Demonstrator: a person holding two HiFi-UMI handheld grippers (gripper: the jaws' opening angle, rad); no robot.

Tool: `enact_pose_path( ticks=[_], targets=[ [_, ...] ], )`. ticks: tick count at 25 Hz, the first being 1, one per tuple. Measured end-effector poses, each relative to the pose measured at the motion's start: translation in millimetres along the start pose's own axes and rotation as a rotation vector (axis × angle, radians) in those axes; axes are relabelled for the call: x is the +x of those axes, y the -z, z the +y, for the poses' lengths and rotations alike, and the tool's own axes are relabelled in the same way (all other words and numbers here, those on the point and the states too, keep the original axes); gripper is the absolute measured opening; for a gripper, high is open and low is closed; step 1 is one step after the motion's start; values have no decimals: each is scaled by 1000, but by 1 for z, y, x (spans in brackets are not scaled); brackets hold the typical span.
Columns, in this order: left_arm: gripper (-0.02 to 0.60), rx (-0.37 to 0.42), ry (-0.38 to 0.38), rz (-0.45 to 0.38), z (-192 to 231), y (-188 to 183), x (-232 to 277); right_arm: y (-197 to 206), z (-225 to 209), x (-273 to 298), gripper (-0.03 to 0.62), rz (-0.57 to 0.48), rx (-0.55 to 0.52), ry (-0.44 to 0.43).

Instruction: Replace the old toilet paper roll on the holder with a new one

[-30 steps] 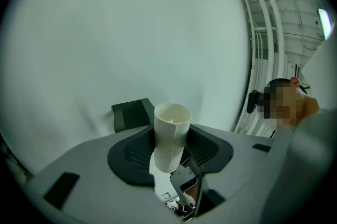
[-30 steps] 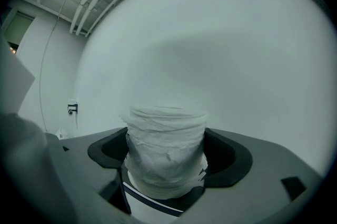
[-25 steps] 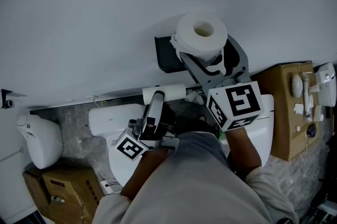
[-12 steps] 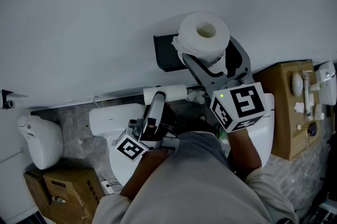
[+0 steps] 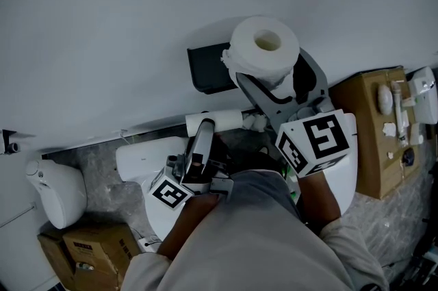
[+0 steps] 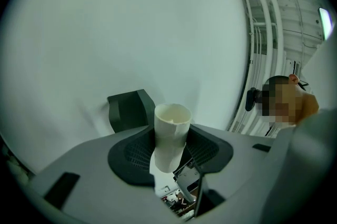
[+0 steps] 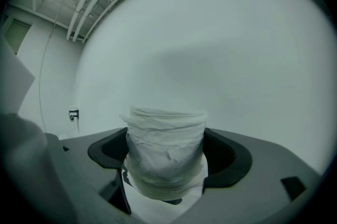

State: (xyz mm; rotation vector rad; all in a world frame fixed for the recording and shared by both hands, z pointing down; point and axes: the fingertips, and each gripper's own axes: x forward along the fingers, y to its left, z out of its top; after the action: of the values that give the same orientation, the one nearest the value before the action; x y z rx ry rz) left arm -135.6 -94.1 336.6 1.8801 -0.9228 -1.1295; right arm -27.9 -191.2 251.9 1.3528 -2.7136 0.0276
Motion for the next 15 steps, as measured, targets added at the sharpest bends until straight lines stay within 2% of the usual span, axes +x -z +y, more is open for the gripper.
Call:
enact_pose_path(
  ticks=[2, 5, 15],
  targets=[
    [175, -18, 11, 4, -1, 1, 2, -1, -2, -3, 437, -8, 17, 12],
    [175, -3, -12, 22, 6, 0, -1, -5, -7, -8, 437, -25, 47, 25],
    [175, -4, 2, 81, -3, 15, 11, -11, -44, -36, 437, -121, 171, 125]
  ],
)
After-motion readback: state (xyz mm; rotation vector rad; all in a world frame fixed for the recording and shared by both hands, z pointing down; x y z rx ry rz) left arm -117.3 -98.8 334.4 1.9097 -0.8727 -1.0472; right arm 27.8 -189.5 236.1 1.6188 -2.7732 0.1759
